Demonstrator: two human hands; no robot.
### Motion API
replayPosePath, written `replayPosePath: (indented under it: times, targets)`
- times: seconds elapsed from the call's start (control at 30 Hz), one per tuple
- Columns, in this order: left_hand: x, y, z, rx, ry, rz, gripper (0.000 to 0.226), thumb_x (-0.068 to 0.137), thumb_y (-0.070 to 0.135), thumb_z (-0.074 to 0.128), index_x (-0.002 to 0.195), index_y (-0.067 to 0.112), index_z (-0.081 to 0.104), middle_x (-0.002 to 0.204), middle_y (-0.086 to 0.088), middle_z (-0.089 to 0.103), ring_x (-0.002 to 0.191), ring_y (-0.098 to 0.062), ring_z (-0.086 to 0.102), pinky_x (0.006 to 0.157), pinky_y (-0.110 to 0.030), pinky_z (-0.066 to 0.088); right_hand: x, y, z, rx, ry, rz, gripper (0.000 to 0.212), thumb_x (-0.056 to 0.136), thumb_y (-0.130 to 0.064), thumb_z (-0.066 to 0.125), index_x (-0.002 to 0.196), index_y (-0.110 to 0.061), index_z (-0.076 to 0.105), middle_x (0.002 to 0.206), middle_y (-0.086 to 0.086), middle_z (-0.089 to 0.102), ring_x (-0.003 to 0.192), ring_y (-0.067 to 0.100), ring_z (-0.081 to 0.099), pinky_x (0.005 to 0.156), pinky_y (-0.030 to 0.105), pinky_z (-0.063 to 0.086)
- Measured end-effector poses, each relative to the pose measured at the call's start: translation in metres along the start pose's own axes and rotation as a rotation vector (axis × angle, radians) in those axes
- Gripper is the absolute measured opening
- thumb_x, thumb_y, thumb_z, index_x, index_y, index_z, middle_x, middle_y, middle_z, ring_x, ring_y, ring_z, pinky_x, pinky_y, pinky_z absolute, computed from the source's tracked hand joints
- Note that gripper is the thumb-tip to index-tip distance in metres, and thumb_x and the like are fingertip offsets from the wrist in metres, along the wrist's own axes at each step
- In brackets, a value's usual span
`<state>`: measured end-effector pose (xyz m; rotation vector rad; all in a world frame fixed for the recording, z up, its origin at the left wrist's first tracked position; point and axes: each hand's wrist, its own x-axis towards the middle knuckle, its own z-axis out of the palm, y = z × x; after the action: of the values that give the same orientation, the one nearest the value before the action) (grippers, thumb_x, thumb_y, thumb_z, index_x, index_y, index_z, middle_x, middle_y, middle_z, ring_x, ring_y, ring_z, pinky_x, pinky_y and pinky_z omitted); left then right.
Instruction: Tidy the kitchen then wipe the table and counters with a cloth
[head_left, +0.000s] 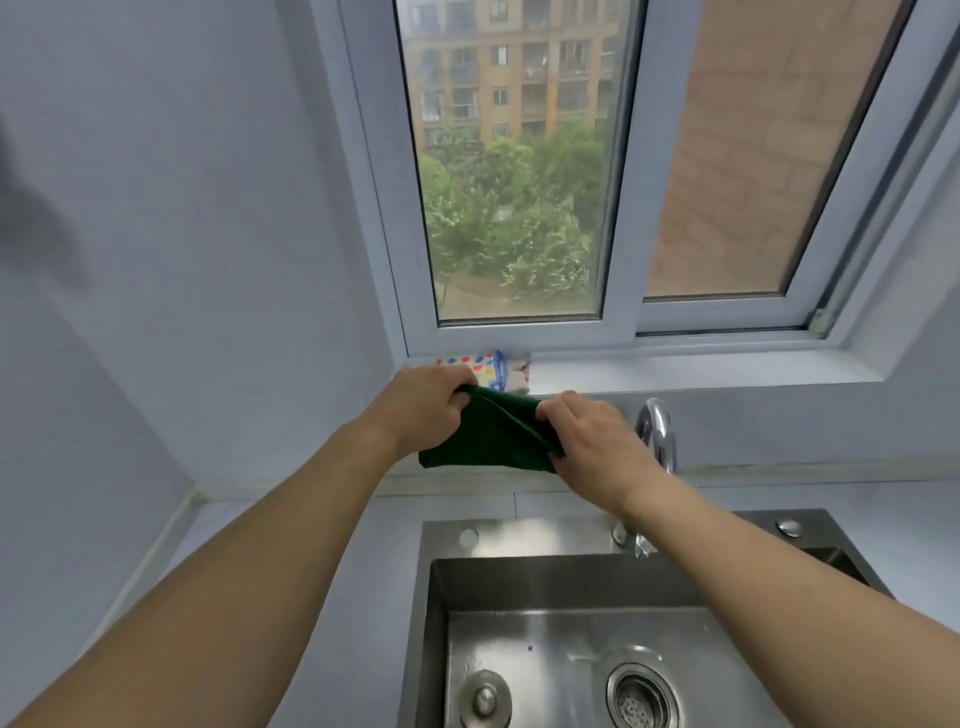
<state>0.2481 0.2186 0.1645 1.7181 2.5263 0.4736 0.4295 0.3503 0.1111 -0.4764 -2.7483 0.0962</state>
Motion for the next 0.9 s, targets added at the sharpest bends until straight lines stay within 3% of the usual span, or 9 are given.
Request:
replayPosePath:
  times: [0.17,0.4,0.53,0.67,0.8,0.9]
  targets:
    - [0.032,-0.036,0.002,-0.028,-0.032,-0.084,0.026,0.1,0.02,0.043,0.121,0.023,0.059,0.116,-0.003,0.062,0.098,-0.022,0.053,0.087,-0.035,0.047,0.051,0.003,0.0,0.165,-0.051,0.128,0.042,0.086,-0.008,0.054,0.127,-0.015,0.046,0.112,0.01,0.062,0.095,0.034,0.057,0.074,0.036,0.041]
    - [0.112,-0.085,0.001,-0.028,-0.071,-0.21,0.023,0.101,0.018,0.038,0.115,0.022,0.056,0.098,0.0,0.058,0.089,-0.019,0.052,0.077,-0.032,0.042,0.167,0.042,0.014,0.28,-0.297,0.247,0.027,0.085,-0.008,0.051,0.108,-0.022,0.053,0.111,0.006,0.061,0.094,0.027,0.057,0.079,0.039,0.052]
    - [0.16,-0.102,0.017,-0.014,-0.145,-0.288,0.026,0.098,0.018,0.038,0.117,0.023,0.055,0.108,-0.005,0.06,0.097,-0.025,0.055,0.084,-0.037,0.049,0.22,0.069,0.024,0.312,-0.421,0.302,0.039,0.087,-0.004,0.054,0.122,-0.02,0.062,0.113,0.004,0.062,0.098,0.024,0.06,0.079,0.034,0.052]
    - [0.204,-0.117,0.055,0.068,-0.217,-0.327,0.029,0.095,0.015,0.043,0.119,0.019,0.058,0.113,-0.007,0.062,0.099,-0.027,0.057,0.084,-0.037,0.049,0.251,0.099,0.063,0.219,-0.525,0.311,0.035,0.084,-0.006,0.057,0.114,-0.018,0.07,0.106,0.005,0.069,0.095,0.023,0.062,0.078,0.03,0.051]
    - [0.209,-0.12,0.086,0.219,-0.056,-0.318,0.012,0.089,0.014,0.048,0.092,0.015,0.06,0.094,-0.007,0.064,0.082,-0.026,0.058,0.064,-0.031,0.041,0.249,0.112,0.104,0.109,-0.436,0.323,0.02,0.086,-0.01,0.056,0.103,-0.013,0.066,0.11,0.01,0.066,0.1,0.029,0.059,0.08,0.03,0.05]
    - [0.202,-0.118,0.095,0.35,0.063,-0.224,0.013,0.087,0.013,0.049,0.092,0.015,0.061,0.096,-0.006,0.065,0.088,-0.028,0.058,0.066,-0.031,0.035,0.242,0.115,0.114,0.113,-0.374,0.349,0.021,0.09,-0.02,0.057,0.109,-0.014,0.063,0.114,0.01,0.064,0.104,0.03,0.058,0.088,0.038,0.049]
